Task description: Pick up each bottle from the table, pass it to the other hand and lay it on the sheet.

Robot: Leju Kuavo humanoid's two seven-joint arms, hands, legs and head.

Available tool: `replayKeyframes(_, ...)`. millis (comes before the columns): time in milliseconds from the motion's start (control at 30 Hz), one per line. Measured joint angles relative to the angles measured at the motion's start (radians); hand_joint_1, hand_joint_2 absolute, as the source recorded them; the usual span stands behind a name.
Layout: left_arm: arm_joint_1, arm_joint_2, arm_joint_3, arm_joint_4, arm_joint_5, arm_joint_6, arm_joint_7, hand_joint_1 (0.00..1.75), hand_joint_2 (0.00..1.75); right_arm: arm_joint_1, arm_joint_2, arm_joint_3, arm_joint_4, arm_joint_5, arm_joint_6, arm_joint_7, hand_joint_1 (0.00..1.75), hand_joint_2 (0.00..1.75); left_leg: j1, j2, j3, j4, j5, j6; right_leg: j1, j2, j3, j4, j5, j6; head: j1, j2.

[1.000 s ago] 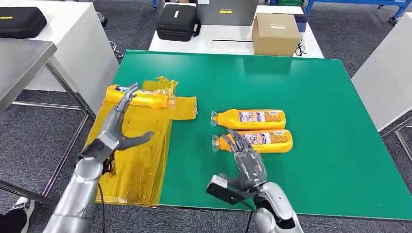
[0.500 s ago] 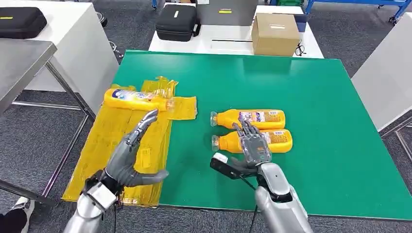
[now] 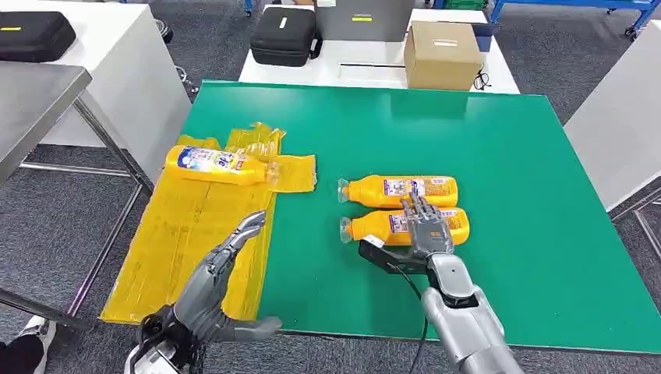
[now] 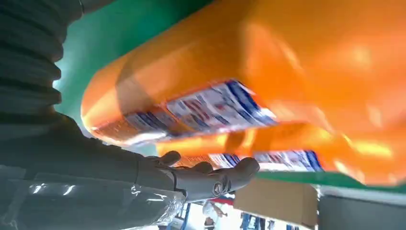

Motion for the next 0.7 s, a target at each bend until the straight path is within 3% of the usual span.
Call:
replayKeyframes(633,0.045,-0.016,0.030,-0.020,0.000,0.010,-0.014,0.00,1.75,-0.009,-0.045,-0.026,0.006,0.081,0.040,0.039,0.00,1.75,0.000,0.000,0.002,0.000,0.000,0.000,0.000,0.000,0.003,0.000,0.000,0.000,0.000,0.000)
replayKeyframes(667,0.046,-0.016,0.031,-0.024,0.000,0.010,-0.015,0.00,1.75,-0.014,-0.044,-0.025,0.016,0.093,0.040,0.045,0.10,1.75,0.000,0.000,0.003,0.000,0.000,0.000,0.000,0.000,0.003,0.000,0.000,0.000,0.000,0.000)
replayKeyframes(700,0.047,-0.018,0.031,-0.027,0.001,0.010,-0.015,0.00,1.75,-0.021,-0.043,-0.025,0.029,0.098,0.039,0.050,0.10,1.75,0.000,0.000,0.003,0.000,0.000,0.000,0.000,0.000,0.003,0.000,0.000,0.000,0.000,0.000)
